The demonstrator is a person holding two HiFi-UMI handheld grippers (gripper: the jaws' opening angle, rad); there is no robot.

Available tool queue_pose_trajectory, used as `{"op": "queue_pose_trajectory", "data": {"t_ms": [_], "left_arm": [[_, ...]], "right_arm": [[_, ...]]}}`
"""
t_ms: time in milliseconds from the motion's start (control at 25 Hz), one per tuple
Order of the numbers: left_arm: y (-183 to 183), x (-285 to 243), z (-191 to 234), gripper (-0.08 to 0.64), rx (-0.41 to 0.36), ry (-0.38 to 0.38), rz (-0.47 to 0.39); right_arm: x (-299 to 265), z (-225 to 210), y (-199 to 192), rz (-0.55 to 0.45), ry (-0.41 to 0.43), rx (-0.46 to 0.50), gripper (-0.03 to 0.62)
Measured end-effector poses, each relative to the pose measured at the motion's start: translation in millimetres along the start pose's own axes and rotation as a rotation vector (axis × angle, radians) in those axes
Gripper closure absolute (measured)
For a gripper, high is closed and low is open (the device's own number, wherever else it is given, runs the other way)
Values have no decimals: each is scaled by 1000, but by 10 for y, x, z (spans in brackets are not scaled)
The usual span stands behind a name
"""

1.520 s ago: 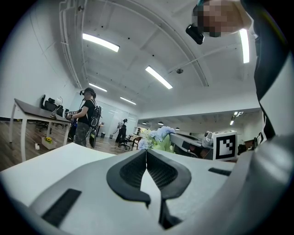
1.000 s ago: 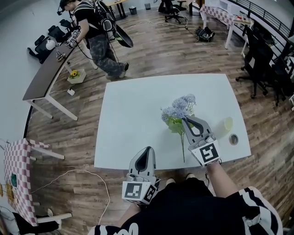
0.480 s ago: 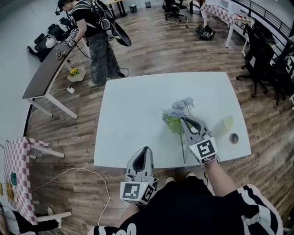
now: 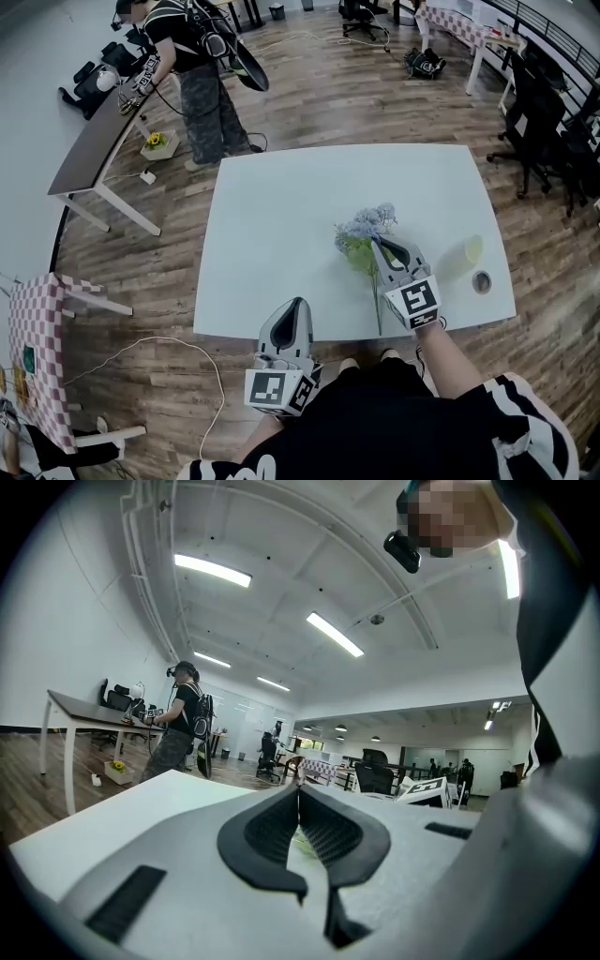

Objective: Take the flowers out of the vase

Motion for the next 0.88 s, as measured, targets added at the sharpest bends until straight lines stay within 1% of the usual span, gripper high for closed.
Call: {"op": "queue_pose_trajectory", "data": {"t_ms": [240, 520, 680, 880], "left_arm": [[2, 48, 37, 555, 2, 9, -8], [1, 85, 82, 555, 8, 16, -9], [9, 105, 85, 555, 8, 18, -10], [3, 105, 91, 555, 13, 14, -10]], "right_arm": [[-40, 58, -95, 8, 0, -50, 568], [-115, 157, -194, 45, 29, -98, 568], [-136, 179, -234, 59, 21, -137, 566], [-144, 178, -264, 55, 29, -177, 566]]}}
Point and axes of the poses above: the fingertips, and each gripper's own axes: x backward along the fingers, z to its left, y out of its top, the point moved 7 cm from there along x, backward along the fingers, and after that the axes turned 6 degrees about x, right-handed, at the moved point
